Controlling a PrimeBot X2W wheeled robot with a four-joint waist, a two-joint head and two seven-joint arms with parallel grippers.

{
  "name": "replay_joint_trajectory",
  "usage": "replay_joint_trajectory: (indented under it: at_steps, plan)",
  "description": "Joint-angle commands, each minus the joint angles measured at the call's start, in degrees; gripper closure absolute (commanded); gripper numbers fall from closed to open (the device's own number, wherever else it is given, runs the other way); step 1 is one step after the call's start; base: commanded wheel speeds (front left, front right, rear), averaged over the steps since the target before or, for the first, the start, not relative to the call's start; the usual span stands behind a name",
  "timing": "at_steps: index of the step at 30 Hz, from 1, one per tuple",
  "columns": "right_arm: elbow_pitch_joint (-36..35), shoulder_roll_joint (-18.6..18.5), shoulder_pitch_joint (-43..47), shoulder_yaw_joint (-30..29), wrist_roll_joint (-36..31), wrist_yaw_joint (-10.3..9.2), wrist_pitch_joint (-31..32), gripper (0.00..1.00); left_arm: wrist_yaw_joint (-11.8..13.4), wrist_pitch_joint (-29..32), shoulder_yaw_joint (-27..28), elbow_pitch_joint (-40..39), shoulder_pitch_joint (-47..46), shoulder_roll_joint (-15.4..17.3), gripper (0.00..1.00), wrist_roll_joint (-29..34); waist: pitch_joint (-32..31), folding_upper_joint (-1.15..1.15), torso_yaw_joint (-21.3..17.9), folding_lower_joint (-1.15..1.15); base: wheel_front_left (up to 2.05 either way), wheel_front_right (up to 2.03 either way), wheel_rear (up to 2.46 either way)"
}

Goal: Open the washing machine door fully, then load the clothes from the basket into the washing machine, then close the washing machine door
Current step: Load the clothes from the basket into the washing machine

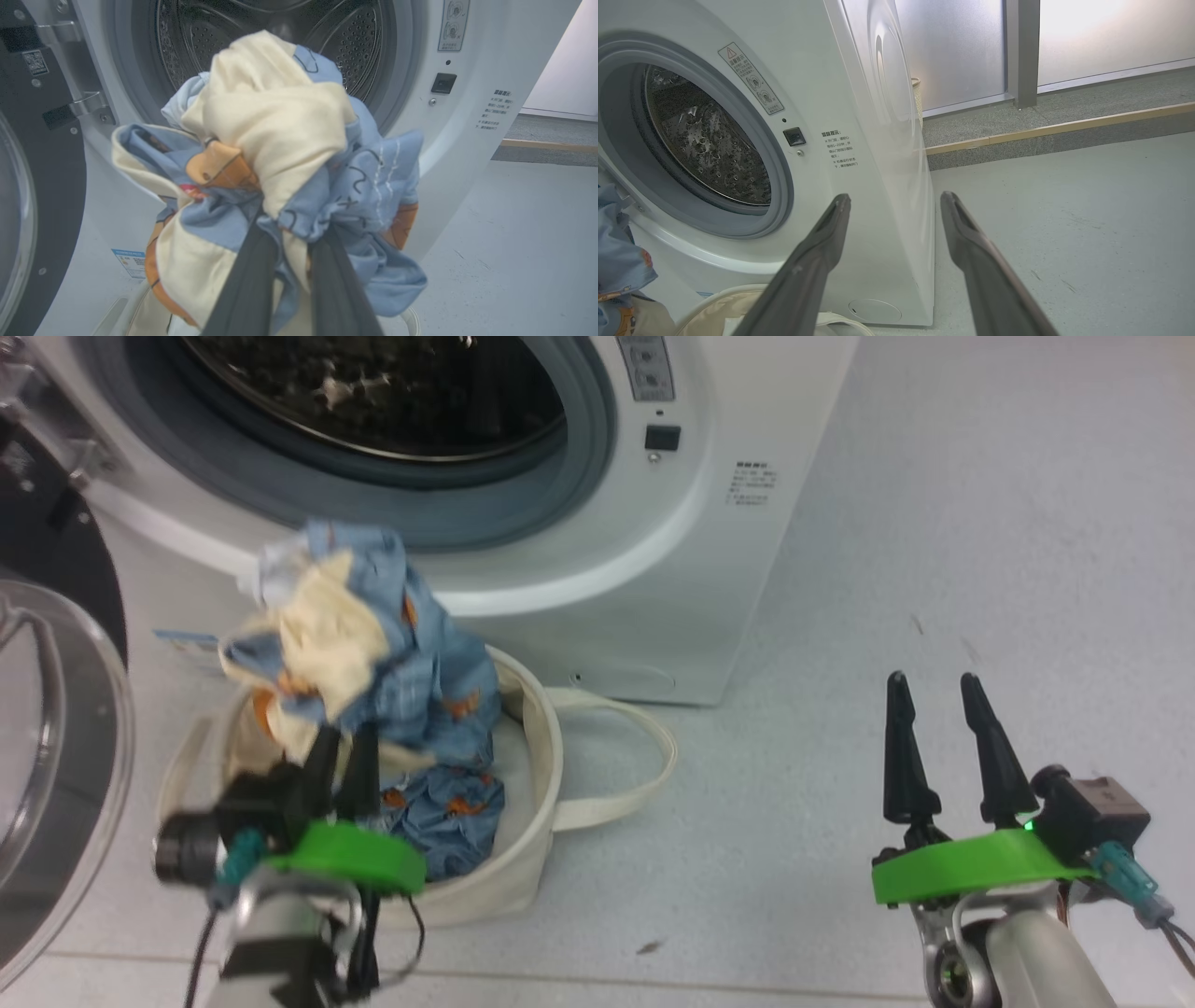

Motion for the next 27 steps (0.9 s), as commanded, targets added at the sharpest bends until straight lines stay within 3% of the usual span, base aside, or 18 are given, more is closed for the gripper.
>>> replay_joint_trajectory:
  at_steps: [1, 8, 18, 27]
  plan:
    - [-2.2, 0.1, -2.0, 1.4, -0.1, 0.01, -0.7, 0.00, -0.2, -0.7, 2.3, -2.7, -3.8, 0.5, 1.00, 0.6, 2.4, 0.00, -0.9, -0.01, 0.00, 0.00, 0.00]
    - [-3.8, 0.1, -5.5, 1.3, -0.6, 0.01, -0.7, 0.00, -1.7, -0.7, 6.1, -0.5, -16.6, 1.4, 1.00, 1.7, 12.1, 0.00, -3.2, -0.01, 0.00, 0.00, 0.00]
    - [-5.6, 0.1, -10.5, 2.1, 0.3, 0.01, -0.7, 0.00, -3.2, -0.7, 7.7, 6.5, -39.0, 6.8, 1.00, 5.0, 24.6, 0.00, -8.0, -0.01, 0.00, 0.00, 0.00]
    - [-6.7, 0.1, -13.3, 2.6, 2.3, 0.01, -0.7, 0.00, -1.7, -0.7, 7.6, 17.2, -52.9, 12.3, 1.00, 7.4, 30.7, 0.00, -11.7, -0.01, 0.00, 0.00, 0.00]
